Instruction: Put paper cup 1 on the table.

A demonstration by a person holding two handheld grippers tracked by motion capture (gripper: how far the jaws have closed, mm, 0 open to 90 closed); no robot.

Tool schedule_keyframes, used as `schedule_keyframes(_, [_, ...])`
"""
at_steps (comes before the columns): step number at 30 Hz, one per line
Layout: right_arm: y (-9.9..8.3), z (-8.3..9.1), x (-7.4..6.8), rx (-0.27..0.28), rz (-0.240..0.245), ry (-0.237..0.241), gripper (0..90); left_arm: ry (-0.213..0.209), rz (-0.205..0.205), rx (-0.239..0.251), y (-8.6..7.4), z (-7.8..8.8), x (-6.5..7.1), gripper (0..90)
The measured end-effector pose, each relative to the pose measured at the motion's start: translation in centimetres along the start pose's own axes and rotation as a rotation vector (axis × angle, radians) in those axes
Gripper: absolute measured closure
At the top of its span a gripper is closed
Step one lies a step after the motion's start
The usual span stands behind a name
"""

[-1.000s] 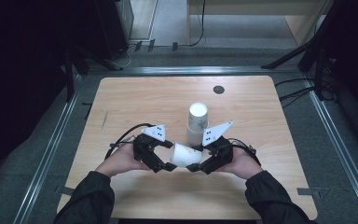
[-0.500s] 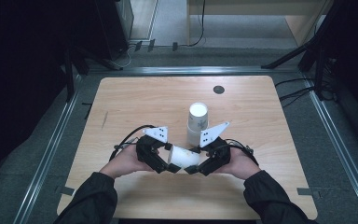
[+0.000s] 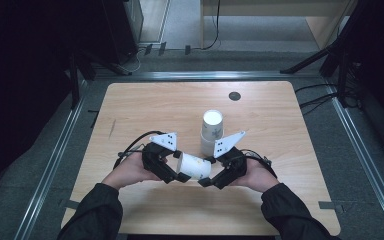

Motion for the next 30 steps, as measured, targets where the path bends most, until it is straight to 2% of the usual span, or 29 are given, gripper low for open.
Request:
schedule_keyframes(5, [-0.2,-0.3,0.0,-0.011,0.006,-0.015,26.9,0.02,0.015,-0.082,0.1,0.2,-0.2,23.8])
schedule_keyframes(8, [-0.3,-0.3,0.0,-0.012,-0.002,-0.024,26.9,0.031,-0.004,-0.139,0.2,0.1,-0.3,23.7])
schedule_keyframes(10, [-0.3,-0.3,0.0,-0.011,-0.005,-0.026,27.0,0.032,-0.014,-0.16,0.3,-0.1,-0.3,23.7])
schedule_keyframes(12, [-0.4,-0.2,0.1,-0.009,-0.004,-0.035,27.1,0.021,-0.004,-0.186,0.5,-0.4,-0.3,23.7])
schedule_keyframes(14, [-0.6,-0.2,0.1,-0.011,-0.014,-0.034,27.3,0.035,-0.016,-0.23,0.5,-0.8,-0.3,23.7])
schedule_keyframes(16, [-0.6,-0.2,0.1,-0.013,-0.014,-0.036,27.4,0.029,-0.02,-0.258,0.6,-1.3,-0.2,23.8])
schedule_keyframes(22, [-0.7,-0.6,-0.1,-0.019,-0.013,-0.042,27.7,0.023,-0.017,-0.295,1.2,-2.3,0.1,23.7])
schedule_keyframes(30, [-0.6,-1.1,-0.3,-0.029,0.005,-0.047,29.9,0.022,-0.038,-0.302,1.7,-2.9,0.4,23.8])
Point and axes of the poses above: each handheld gripper's, and its own axes: z roughly backward along the jaws, y roughly out of its top, x roughly to its right, the point moved 7 cm from there along -z, roughly forward along the jaws, and after that the axes turned 13 degrees about -x, right-handed, at the moved point
